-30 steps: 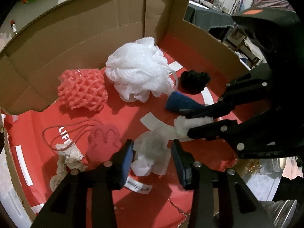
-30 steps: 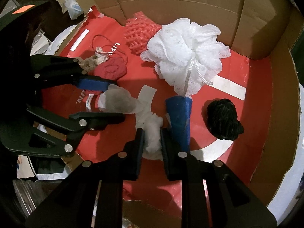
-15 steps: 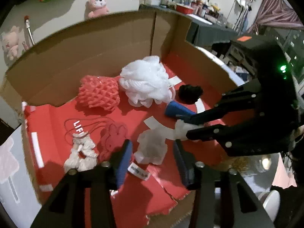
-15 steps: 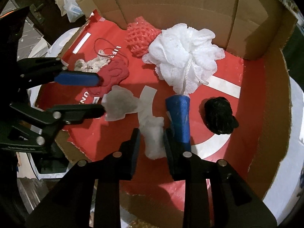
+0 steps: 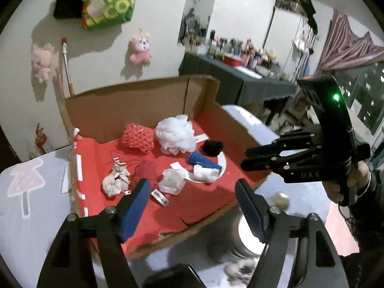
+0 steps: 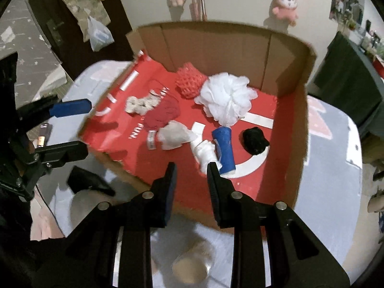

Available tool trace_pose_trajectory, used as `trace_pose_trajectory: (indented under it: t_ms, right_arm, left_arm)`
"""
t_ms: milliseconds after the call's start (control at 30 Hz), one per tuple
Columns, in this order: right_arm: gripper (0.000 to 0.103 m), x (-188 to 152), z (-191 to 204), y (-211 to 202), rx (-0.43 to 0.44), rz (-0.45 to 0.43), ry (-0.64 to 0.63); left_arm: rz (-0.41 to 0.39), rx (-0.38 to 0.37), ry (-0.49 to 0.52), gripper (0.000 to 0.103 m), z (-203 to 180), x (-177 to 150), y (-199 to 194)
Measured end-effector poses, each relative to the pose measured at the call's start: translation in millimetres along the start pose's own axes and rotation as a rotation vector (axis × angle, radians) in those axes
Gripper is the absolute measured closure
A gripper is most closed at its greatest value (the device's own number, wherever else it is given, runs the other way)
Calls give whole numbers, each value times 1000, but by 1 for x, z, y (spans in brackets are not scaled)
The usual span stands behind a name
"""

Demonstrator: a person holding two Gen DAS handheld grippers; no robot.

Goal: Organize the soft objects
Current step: 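Withdraw both tools from the box back toward the table items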

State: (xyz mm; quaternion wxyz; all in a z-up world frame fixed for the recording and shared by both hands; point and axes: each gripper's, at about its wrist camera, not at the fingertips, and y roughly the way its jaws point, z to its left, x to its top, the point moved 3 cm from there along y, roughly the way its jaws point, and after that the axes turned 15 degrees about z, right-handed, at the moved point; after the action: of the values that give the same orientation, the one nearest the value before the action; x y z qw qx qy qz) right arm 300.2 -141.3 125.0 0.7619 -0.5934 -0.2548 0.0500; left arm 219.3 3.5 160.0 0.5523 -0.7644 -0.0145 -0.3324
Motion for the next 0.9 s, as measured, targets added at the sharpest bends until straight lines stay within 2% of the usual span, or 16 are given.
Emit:
trace_pose_trajectory:
  t_ms: [33,100,133,167,300,367,533,700,733,833,900]
  right_arm:
    - [78,-4,4,-4,-3,-10,-2]
    - [69,-18,12,-17,-8,-49,-5]
    - [43,-26,16,-23,-7,-74,-7]
    - [23,-33,19,-30,-11,-104,-10]
    - [22,-63,34,-51,-46,-194,-17]
    - [22,-77,39,-58,-52,-225,-10]
    - [22,-113,51,-72,-95,-314,18]
    - [19,-152,57,-82,-153,-421,72]
    - [14,-158,58,-82,-169,-437,76]
    - [14,-175,63,-80,-226,-481,88]
    - [14,-186,64,-73,-225,-492,101]
  left_arm:
    - [-20,1,-3,25,-4,-5,-6]
    - [-55,-5,-6,24,-12,-15,-18]
    - [-73,-11,-11,22,-16,-21,-24]
    - [-90,-14,-15,20,-20,-27,-31]
    - [-153,21,-11,16,-37,-51,-48]
    - [-189,39,-5,8,-48,-64,-56]
    - [-278,74,15,1,-70,-93,-71]
    - [-328,122,-17,0,-80,-117,-73]
    - [-342,140,-27,0,-82,-122,-73]
    - [-365,174,-52,0,-86,-136,-68]
    - [-361,173,-69,0,-88,-145,-63]
